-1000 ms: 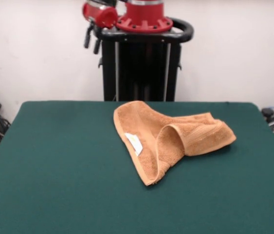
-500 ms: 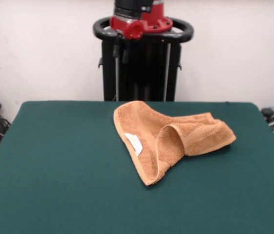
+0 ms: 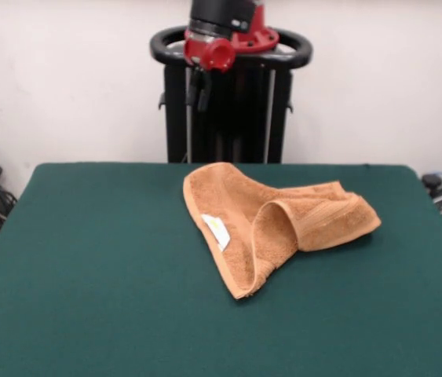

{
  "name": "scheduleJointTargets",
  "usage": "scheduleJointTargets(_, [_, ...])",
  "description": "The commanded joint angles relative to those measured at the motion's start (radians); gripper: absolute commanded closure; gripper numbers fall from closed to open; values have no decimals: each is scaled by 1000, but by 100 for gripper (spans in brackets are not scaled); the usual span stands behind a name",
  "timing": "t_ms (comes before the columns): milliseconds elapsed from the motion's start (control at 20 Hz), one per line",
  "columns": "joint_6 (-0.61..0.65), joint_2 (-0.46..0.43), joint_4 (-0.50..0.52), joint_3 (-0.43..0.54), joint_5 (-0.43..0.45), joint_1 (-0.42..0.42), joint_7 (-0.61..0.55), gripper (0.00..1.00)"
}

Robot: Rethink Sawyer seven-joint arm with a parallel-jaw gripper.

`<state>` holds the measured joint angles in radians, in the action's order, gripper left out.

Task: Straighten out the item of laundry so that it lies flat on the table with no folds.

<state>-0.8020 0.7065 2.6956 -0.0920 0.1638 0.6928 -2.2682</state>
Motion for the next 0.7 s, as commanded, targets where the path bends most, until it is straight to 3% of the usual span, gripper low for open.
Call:
scheduleJointTargets(50, [177,65,36,40,-7,-6,-154,0])
scheduleJointTargets(200, [237,80,-3,46,-37,-25,-135,0])
scheduleJointTargets(300, [253,37,13,94,-79,-47,-226,0])
scheduleJointTargets(500, [259,67,47,156,-155,-128,-335,0])
scheduleJointTargets(700, [378,185,20,111,-248,-217,-219,0])
